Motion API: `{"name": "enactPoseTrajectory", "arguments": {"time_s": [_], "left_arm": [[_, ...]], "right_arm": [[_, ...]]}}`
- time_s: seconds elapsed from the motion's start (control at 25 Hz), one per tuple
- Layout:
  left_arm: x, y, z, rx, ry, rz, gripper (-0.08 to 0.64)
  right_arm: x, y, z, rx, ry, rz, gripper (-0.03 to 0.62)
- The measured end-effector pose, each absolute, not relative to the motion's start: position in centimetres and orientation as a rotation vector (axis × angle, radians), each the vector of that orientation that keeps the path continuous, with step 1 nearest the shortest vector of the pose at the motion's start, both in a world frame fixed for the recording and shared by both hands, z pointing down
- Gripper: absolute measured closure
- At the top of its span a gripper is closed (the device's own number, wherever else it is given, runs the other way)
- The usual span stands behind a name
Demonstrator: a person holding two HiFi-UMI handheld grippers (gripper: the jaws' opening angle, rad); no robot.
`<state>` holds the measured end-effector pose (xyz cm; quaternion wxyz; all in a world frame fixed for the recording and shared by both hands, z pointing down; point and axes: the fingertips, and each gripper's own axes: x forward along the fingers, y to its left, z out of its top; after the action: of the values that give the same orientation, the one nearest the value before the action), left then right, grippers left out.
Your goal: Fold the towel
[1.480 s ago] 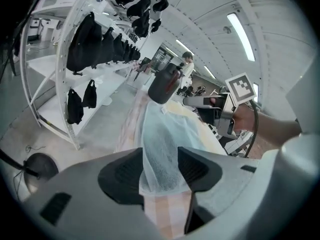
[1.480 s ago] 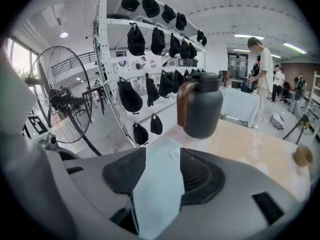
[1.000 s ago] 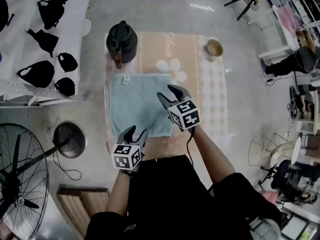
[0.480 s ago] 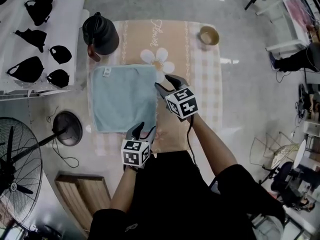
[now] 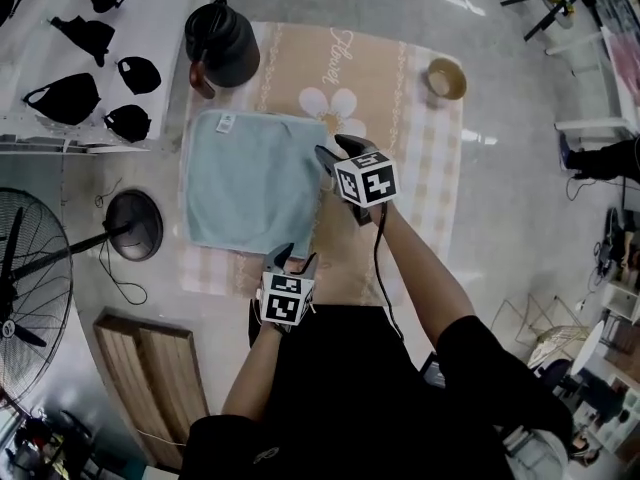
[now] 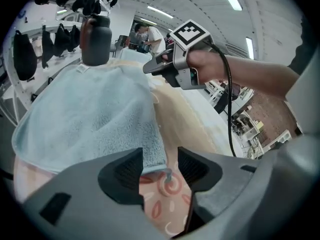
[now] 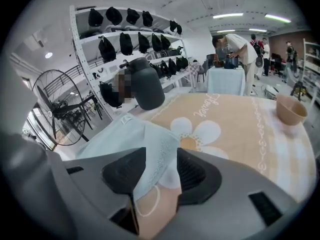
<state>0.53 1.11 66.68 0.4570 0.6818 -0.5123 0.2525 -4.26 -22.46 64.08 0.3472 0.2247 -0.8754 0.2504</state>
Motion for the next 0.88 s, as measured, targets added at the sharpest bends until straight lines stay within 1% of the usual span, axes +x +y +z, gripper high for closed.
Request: {"name": "enactPoseTrajectory", "arguments": {"time_s": [0.36, 0.44, 0.48, 0.52, 0.56, 0.64, 0.88], "left_arm": [[0.3, 1.2, 68.4, 1.623, -1.310, 0.645, 0.359], [0.0, 1.1, 68.4, 1.617, -1.323, 0.642, 0.373], [-0.1, 1.2, 68.4, 1.617, -1.324, 0.649, 0.384], [-0.2, 1.4, 68.4, 1.618, -1.323, 0.657, 0.409], [-0.3, 1.5, 68.4, 1.619, -1.320, 0.658, 0.426], [-0.3, 1.6, 68.5, 1.622, -1.305, 0.636, 0.512], [0.8, 2.0, 67.8, 1.637, -1.234, 0.606, 0.531]], "right_arm": [[-5.9, -23.9, 67.2, 0.587, -2.179, 0.741, 0.396], [-5.8, -24.0, 67.9, 0.591, -2.162, 0.748, 0.400], [-5.6, -24.0, 68.1, 0.594, -2.155, 0.748, 0.421], [-5.4, -23.9, 68.3, 0.601, -2.148, 0.743, 0.471], [-5.1, -23.9, 68.3, 0.609, -2.141, 0.734, 0.505], [-4.8, -24.0, 68.0, 0.616, -2.140, 0.716, 0.546], [-3.6, -24.2, 67.6, 0.631, -2.136, 0.719, 0.555]]}}
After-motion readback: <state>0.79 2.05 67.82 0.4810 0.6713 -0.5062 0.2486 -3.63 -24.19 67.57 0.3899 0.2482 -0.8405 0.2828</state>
